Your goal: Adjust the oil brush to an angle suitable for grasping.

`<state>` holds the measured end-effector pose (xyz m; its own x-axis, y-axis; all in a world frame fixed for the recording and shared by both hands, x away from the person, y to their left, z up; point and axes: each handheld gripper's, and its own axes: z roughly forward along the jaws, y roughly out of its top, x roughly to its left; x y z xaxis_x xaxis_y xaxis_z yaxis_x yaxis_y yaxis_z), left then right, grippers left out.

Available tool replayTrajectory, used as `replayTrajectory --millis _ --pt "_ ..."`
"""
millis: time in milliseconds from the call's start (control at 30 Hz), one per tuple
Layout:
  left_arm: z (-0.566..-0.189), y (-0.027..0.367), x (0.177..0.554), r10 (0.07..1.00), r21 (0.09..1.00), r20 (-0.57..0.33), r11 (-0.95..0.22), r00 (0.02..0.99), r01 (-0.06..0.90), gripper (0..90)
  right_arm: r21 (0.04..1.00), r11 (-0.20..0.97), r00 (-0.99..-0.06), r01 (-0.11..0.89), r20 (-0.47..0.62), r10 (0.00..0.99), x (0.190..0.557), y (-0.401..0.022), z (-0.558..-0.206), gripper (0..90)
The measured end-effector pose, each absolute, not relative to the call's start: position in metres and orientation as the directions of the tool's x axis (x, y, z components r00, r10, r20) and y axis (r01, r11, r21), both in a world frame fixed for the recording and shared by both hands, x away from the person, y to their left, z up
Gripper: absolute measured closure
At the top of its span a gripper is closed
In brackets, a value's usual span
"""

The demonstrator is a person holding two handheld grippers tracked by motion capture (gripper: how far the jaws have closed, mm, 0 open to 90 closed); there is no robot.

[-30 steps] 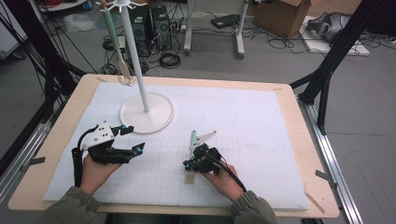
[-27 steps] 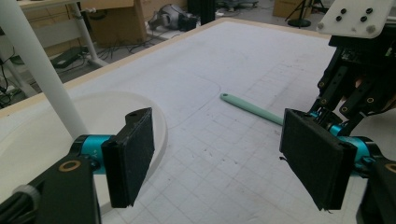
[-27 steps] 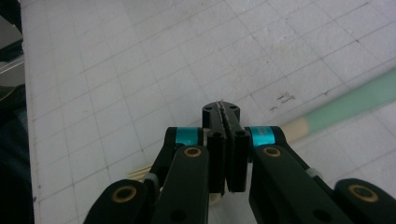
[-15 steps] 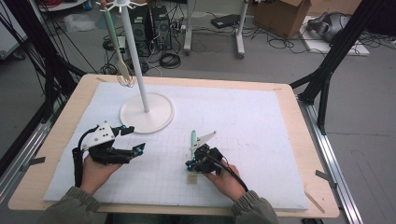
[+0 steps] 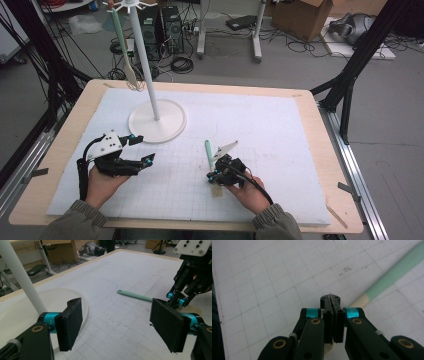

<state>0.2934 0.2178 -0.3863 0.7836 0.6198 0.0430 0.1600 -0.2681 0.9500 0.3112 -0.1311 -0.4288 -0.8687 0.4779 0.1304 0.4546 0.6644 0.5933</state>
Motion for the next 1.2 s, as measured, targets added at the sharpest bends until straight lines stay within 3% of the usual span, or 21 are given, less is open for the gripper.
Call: replayTrajectory --millis 400,800,1200 --pt "-0.386 0.217 0.294 0.619 0.950 0.043 -0.269 0.785 0.160 26.6 0.583 0.641 -0.838 0.500 0.137 0.529 0.312 -0.156 -0.424 89.6" --pt "-0.386 0.215 0.295 0.615 0.951 0.040 -0.265 0.787 0.159 26.6 0.562 0.672 -0.857 0.483 0.147 0.494 0.308 -0.139 -0.429 89.3" --pt "-0.386 0.215 0.295 0.614 0.950 0.041 -0.267 0.788 0.159 26.6 0.530 0.663 -0.815 0.529 0.101 0.571 0.306 -0.164 -0.425 89.4"
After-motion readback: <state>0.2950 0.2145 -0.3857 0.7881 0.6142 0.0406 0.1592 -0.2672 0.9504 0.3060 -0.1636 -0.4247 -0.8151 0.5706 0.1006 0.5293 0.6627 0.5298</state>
